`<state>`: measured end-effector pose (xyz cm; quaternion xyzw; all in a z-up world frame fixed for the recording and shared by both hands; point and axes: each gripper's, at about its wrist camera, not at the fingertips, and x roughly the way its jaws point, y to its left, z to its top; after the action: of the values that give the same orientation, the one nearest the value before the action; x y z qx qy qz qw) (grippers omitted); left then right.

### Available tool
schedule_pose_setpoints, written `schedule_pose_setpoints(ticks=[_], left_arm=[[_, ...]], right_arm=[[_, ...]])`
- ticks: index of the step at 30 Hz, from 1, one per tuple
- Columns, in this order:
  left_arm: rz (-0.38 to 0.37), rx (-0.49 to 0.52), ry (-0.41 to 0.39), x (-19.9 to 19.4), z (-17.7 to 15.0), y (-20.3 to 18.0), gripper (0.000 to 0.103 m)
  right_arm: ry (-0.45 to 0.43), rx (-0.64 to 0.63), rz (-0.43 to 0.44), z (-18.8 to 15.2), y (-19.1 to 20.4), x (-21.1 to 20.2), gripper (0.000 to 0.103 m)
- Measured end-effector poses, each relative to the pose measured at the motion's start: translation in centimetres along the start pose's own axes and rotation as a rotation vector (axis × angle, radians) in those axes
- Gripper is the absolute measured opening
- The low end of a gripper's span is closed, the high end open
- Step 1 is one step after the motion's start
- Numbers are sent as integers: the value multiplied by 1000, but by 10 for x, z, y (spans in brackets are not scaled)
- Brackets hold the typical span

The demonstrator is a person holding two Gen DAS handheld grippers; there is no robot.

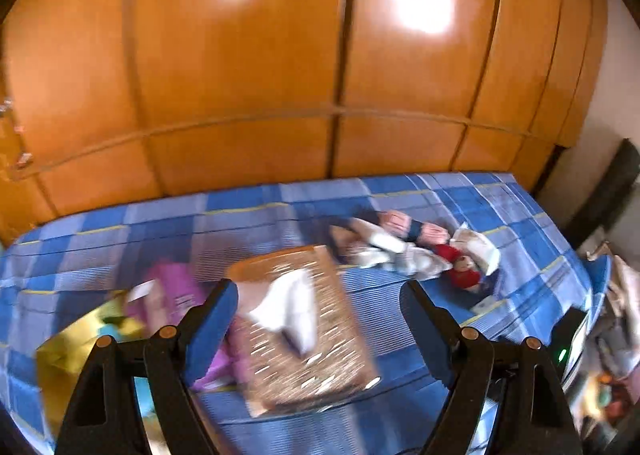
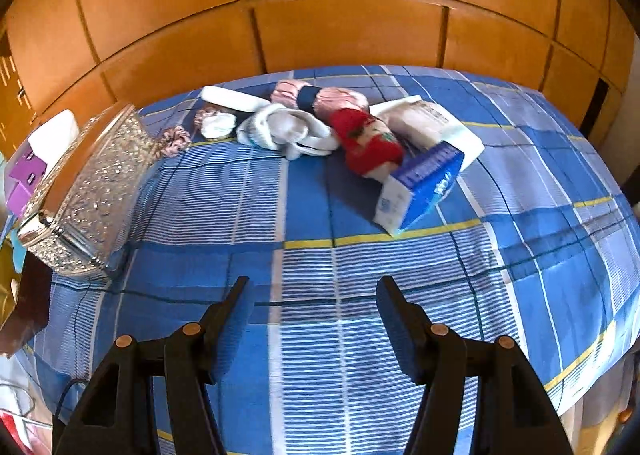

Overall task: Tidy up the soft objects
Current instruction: 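Grasp the white sponge pad with the left gripper, then carry the white sponge pad into the gold tray while the right gripper grasps the brown scrunchie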

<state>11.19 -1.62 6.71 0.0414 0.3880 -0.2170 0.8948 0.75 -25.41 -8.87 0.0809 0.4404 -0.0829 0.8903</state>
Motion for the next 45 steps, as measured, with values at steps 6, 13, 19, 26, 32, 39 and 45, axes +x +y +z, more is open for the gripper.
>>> schedule_pose_setpoints(ticks=[6,13,19,26,32,39,45], left_arm=[[0,75,151,85,53,-56,83],[60,176,341,188,74,-101,84],[116,226,494,262,69,-120,84],[171,257,553,299,60,-124,84],[113,213,558,302,59,-112,57],[66,200,500,278,63,-105,55],[27,169,392,233,88,-96,55]], right_arm=[[17,31,20,-4,-11,8,64],[62,56,57,-10,-20,22,64],[58,50,67,-13,-20,26,66],[51,79,100,-11,-26,26,66],[43,77,98,-11,-24,27,66],[46,67,82,-11,-22,27,66],[61,70,82,-8,-22,28,66]])
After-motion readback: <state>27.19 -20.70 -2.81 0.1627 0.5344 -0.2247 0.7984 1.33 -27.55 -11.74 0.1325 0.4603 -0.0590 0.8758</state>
